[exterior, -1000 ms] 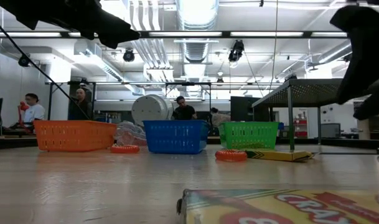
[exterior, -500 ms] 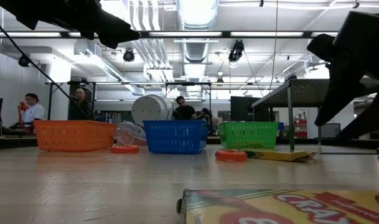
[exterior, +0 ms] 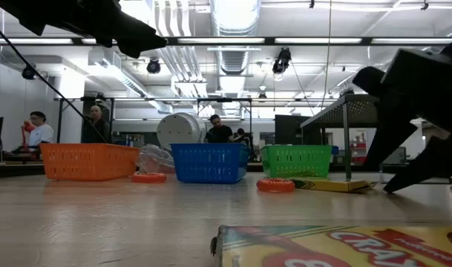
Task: Pick & Place Office Desk Supplies
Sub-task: Put the pack of crayon into the blue bin
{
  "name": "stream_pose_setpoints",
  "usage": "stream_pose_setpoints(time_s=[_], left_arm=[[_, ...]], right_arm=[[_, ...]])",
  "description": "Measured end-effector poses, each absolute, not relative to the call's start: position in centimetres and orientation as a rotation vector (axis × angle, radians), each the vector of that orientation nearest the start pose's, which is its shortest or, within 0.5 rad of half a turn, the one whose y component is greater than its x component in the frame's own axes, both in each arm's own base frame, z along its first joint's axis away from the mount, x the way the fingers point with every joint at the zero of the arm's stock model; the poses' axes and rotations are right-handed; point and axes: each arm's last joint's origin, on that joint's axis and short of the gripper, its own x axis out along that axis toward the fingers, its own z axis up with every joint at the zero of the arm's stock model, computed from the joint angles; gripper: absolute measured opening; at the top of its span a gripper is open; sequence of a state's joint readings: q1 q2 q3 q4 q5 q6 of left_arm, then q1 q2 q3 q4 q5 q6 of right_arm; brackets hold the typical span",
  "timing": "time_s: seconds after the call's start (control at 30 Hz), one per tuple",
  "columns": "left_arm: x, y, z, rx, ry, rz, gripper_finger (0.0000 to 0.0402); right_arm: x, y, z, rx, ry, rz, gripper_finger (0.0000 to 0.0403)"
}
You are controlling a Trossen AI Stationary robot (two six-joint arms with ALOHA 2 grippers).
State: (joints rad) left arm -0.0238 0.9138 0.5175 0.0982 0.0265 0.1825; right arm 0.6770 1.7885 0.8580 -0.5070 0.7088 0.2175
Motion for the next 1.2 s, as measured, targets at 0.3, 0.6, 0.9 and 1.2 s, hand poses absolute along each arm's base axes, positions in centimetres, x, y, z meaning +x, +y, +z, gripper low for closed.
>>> stream_pose_setpoints(time_s=[0.3, 0.6, 0.9, 1.2], left_arm=[[20.0, -0.6, 24.5, 0.181, 0.293, -0.077, 0.0230], [20.0, -0.6, 24.5, 0.181, 0.293, -0.078, 0.0230], [20.0, -0.6, 24.5, 0.181, 0.293, -0.078, 0.0230], [20.0, -0.6, 24.5, 0.181, 0.293, -0.078, 0.0230]], right_arm=[[23.8, 15.4, 10.8, -0.732, 1.075, -0.136, 0.0150], [24.0, 15.0, 10.7, -0.719, 1.077, -0.148, 0.0143], [24.1, 14.8, 10.6, -0.692, 1.097, -0.128, 0.0120], [24.1, 14.8, 10.5, -0.682, 1.105, -0.116, 0.0075]])
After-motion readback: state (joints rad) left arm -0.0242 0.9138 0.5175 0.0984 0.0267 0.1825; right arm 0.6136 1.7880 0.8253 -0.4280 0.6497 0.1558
